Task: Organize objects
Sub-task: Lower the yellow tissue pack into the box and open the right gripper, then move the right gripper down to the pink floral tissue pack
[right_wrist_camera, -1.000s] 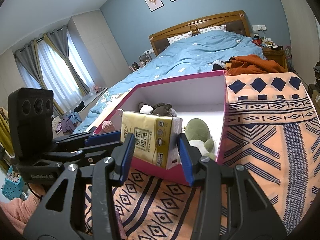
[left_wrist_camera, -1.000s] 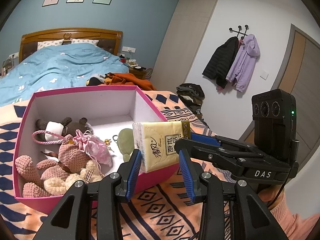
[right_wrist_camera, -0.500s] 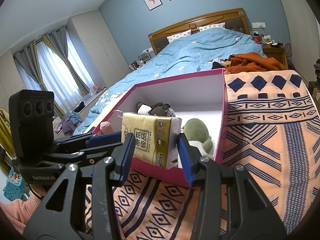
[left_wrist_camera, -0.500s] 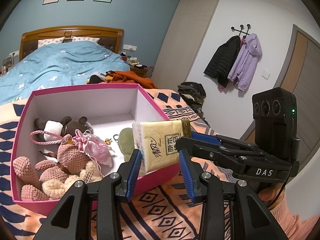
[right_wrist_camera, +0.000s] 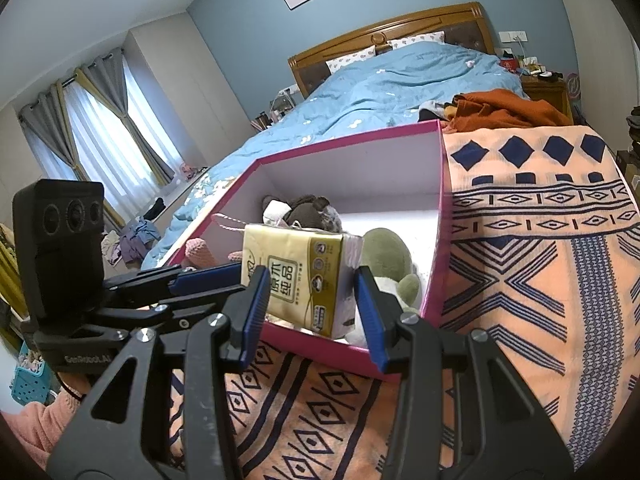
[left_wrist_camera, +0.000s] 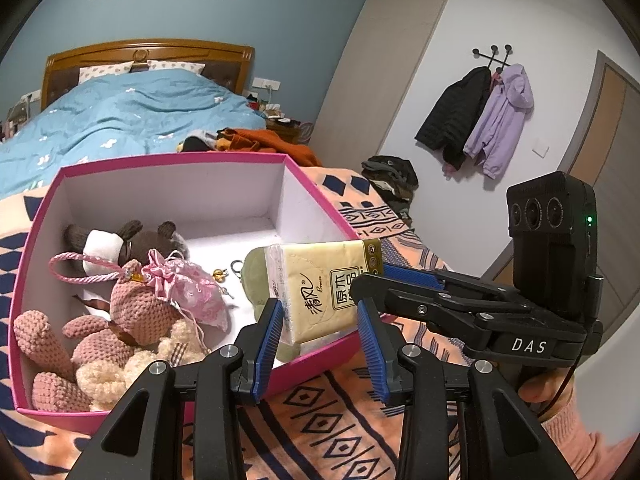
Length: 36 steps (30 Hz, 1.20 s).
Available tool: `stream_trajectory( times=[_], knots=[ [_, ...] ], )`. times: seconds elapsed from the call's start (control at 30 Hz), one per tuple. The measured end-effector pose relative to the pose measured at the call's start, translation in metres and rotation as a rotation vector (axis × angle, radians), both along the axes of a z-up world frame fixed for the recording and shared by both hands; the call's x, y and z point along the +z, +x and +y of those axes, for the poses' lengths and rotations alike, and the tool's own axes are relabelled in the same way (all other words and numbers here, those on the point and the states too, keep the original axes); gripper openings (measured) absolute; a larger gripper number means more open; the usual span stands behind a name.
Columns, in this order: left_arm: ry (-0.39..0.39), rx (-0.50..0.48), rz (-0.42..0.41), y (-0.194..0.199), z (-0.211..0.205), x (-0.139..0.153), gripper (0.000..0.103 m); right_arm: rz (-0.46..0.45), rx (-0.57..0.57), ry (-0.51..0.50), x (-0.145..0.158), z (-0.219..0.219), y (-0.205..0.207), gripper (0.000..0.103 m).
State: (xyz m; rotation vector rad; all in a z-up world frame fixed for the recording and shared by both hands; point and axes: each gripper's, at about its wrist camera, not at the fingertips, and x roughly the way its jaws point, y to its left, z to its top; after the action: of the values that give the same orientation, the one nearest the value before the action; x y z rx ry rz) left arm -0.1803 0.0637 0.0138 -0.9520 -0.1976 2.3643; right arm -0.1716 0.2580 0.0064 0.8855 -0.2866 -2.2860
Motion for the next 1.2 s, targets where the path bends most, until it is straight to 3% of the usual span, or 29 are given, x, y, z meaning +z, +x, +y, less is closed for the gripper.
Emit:
stream_trajectory(
  times=[0.83, 0.93, 1.2],
  knots=[
    [-0.030, 0.032, -0.035, -0.006, -0.002, -0.017, 0.038, -0.016, -0.021, 0.081, -0.010, -0.011, -0.006, 0.045],
    [-0.048, 0.044, -0.009, 0.004, -0.005, -0.015, 0.044, -0.012, -0.026, 0.074, -0.010, -0.009, -0.002, 0.045],
    [-0.120, 0.086, 0.139, 0.057, -0.022, 0.005, 0.075, 0.026, 0.006, 0.018, -0.001, 0.000, 0.033, 0.048]
  ],
)
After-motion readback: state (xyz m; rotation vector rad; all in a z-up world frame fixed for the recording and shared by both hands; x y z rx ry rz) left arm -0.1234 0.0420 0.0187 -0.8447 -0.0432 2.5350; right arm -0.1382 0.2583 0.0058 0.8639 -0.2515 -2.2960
